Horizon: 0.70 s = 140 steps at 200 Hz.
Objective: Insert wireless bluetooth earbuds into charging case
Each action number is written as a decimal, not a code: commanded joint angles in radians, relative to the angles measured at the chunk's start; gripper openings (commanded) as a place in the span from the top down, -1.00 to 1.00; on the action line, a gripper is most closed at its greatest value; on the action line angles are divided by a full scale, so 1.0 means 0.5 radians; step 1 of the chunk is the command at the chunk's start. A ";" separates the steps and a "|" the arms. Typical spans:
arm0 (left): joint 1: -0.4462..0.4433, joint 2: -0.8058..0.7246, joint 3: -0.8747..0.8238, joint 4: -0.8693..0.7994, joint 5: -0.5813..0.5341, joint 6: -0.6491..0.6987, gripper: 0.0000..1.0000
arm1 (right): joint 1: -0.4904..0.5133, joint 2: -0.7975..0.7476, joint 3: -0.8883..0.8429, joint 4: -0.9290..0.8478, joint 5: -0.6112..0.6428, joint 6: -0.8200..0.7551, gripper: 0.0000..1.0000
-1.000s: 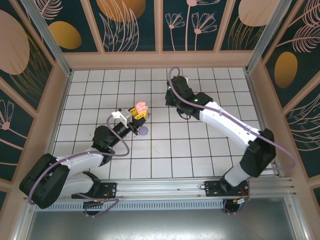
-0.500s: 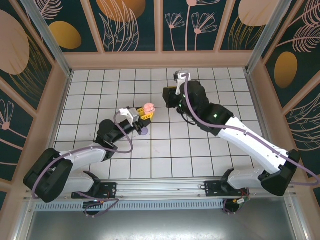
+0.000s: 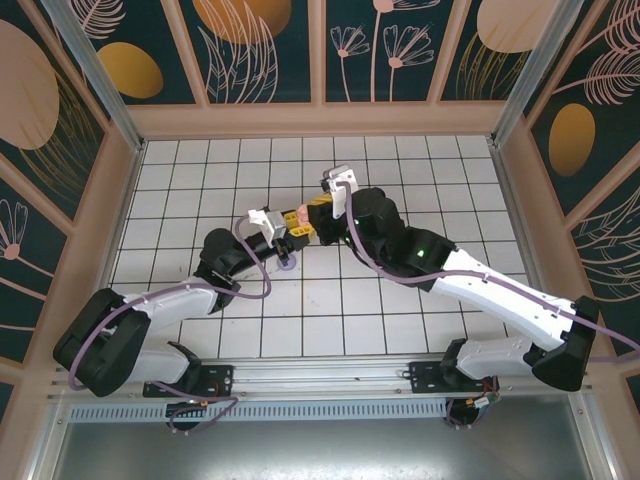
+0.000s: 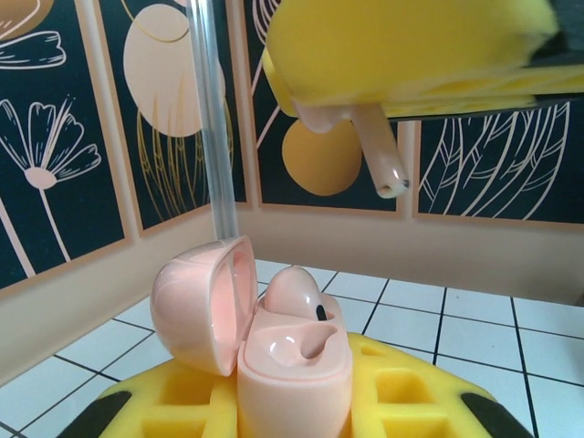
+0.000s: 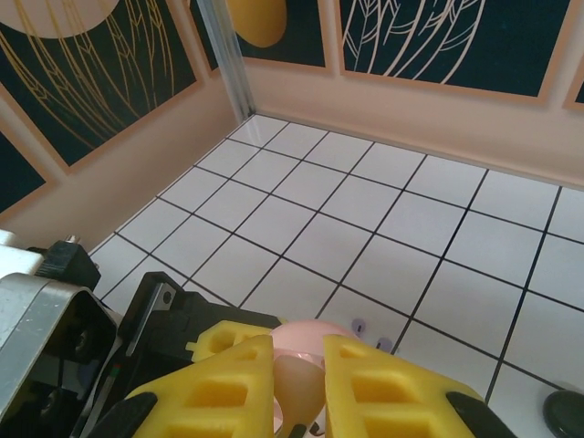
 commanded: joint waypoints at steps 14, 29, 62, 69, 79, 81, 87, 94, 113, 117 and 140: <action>0.014 0.011 0.064 0.014 0.058 0.016 1.00 | 0.023 -0.008 -0.027 0.078 0.038 -0.052 0.66; 0.012 0.009 0.068 0.013 0.061 0.014 1.00 | 0.021 0.008 -0.025 0.081 0.036 -0.054 0.66; 0.014 0.005 0.072 0.011 0.064 0.013 1.00 | 0.024 0.044 -0.017 0.075 0.020 -0.054 0.67; 0.012 0.004 0.075 0.010 0.067 0.013 1.00 | 0.024 0.048 -0.020 0.075 0.014 -0.052 0.67; 0.012 0.003 0.075 0.014 0.067 0.012 1.00 | 0.024 0.058 -0.022 0.075 0.004 -0.052 0.67; 0.013 0.002 0.076 0.012 0.068 0.013 1.00 | 0.024 0.060 -0.021 0.075 0.002 -0.052 0.67; 0.012 0.004 0.078 0.013 0.067 0.013 1.00 | 0.024 0.066 -0.020 0.072 0.001 -0.047 0.67; 0.012 0.001 0.078 0.014 0.070 0.012 1.00 | 0.024 0.070 -0.020 0.069 0.001 -0.048 0.67; 0.014 -0.001 0.078 0.018 0.074 0.010 1.00 | 0.024 0.085 -0.029 0.069 0.004 -0.048 0.67; 0.013 -0.003 0.078 0.018 0.075 0.009 1.00 | 0.024 0.088 -0.032 0.069 0.009 -0.049 0.68; 0.014 -0.009 0.078 0.020 0.080 0.009 1.00 | 0.024 0.104 -0.037 0.066 0.033 -0.052 0.69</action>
